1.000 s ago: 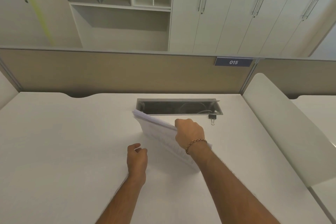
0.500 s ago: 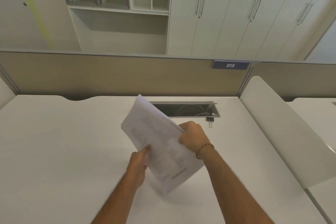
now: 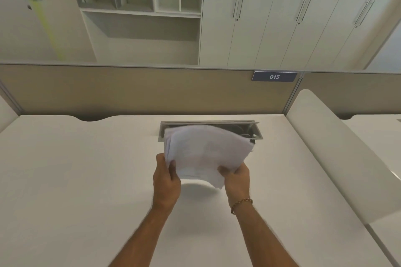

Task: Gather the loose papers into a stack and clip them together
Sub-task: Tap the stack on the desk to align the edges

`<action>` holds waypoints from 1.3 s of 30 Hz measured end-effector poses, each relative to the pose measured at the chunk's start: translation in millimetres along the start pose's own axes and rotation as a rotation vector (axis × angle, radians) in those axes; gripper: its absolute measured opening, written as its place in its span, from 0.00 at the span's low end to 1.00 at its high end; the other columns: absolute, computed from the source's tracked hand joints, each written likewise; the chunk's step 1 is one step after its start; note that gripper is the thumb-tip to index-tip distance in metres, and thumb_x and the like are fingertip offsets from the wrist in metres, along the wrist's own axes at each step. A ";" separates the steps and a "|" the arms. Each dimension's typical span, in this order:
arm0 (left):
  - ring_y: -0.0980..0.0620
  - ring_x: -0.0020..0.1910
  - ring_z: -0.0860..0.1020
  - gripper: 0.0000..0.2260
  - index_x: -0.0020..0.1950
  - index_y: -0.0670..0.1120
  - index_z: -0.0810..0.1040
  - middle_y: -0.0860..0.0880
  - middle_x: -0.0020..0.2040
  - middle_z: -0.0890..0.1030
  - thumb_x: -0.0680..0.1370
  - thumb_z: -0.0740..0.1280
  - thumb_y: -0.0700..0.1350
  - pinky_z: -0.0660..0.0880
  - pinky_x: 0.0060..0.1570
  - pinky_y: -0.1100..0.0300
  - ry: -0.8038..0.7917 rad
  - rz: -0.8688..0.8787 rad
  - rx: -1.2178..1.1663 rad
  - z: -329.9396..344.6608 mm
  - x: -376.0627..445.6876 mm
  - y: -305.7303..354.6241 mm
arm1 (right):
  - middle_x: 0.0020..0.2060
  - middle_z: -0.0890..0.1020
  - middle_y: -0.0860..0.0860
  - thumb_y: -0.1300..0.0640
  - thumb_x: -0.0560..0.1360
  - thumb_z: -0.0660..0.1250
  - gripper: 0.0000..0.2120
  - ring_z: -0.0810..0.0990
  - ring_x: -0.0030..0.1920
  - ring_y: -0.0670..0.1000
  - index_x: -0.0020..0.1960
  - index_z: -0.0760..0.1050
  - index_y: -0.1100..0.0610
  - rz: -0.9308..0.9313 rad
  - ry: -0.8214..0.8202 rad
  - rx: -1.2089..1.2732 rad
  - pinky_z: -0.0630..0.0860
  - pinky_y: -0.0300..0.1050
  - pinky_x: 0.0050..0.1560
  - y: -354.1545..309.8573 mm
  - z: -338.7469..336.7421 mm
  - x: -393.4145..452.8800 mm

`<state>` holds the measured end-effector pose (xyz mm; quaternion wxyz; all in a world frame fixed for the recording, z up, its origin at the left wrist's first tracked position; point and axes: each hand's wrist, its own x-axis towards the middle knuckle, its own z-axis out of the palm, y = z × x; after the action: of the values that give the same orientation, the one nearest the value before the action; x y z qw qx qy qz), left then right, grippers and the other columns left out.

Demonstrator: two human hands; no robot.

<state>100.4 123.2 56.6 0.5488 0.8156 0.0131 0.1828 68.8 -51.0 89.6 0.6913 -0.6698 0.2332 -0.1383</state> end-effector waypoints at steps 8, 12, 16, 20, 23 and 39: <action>0.44 0.57 0.78 0.15 0.64 0.51 0.65 0.48 0.58 0.77 0.82 0.66 0.40 0.80 0.55 0.50 -0.106 -0.142 -0.083 0.3 -9.2 -10.1 | 0.53 0.82 0.55 0.71 0.74 0.68 0.18 0.81 0.55 0.57 0.60 0.74 0.55 -0.037 -0.073 -0.077 0.79 0.41 0.49 11.5 -0.2 -1.6; 0.49 0.60 0.78 0.20 0.69 0.52 0.63 0.49 0.63 0.77 0.80 0.67 0.51 0.82 0.56 0.51 -0.075 -0.120 -0.184 -2.7 -1.5 8.2 | 0.52 0.82 0.53 0.70 0.71 0.71 0.21 0.81 0.55 0.55 0.60 0.73 0.52 -0.060 -0.102 -0.042 0.82 0.53 0.56 8.6 -1.3 1.2; 0.51 0.56 0.80 0.20 0.67 0.52 0.66 0.50 0.60 0.79 0.79 0.63 0.59 0.84 0.48 0.58 -0.037 -0.101 -0.215 -2.9 6.5 25.1 | 0.52 0.82 0.52 0.67 0.72 0.72 0.20 0.82 0.55 0.54 0.59 0.74 0.51 -0.083 -0.102 -0.023 0.83 0.53 0.55 8.6 -0.8 2.6; 0.52 0.52 0.81 0.08 0.61 0.51 0.66 0.50 0.55 0.79 0.84 0.58 0.53 0.82 0.42 0.62 -0.031 -0.094 -0.125 0.6 12.4 22.4 | 0.52 0.84 0.54 0.67 0.74 0.71 0.16 0.82 0.54 0.56 0.60 0.77 0.56 -0.098 -0.074 -0.038 0.81 0.47 0.52 9.0 1.6 2.9; 0.53 0.52 0.80 0.06 0.61 0.49 0.65 0.51 0.54 0.78 0.86 0.57 0.47 0.80 0.42 0.63 -0.083 -0.134 -0.100 2.5 12.5 13.6 | 0.52 0.83 0.54 0.66 0.74 0.71 0.17 0.82 0.54 0.55 0.60 0.76 0.56 -0.088 -0.084 -0.040 0.81 0.43 0.49 10.1 2.8 3.7; 0.44 0.47 0.80 0.04 0.53 0.43 0.73 0.46 0.49 0.80 0.84 0.59 0.39 0.76 0.42 0.56 -0.121 -0.309 0.148 -3.1 17.0 -20.3 | 0.47 0.84 0.56 0.67 0.75 0.63 0.08 0.83 0.50 0.58 0.52 0.76 0.59 0.046 -0.106 -0.234 0.82 0.53 0.53 42.3 -5.5 21.6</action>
<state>118.9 137.8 44.2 0.5085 0.8517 0.1185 0.0455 79.3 -63.9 44.7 0.6226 -0.7469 0.2260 -0.0586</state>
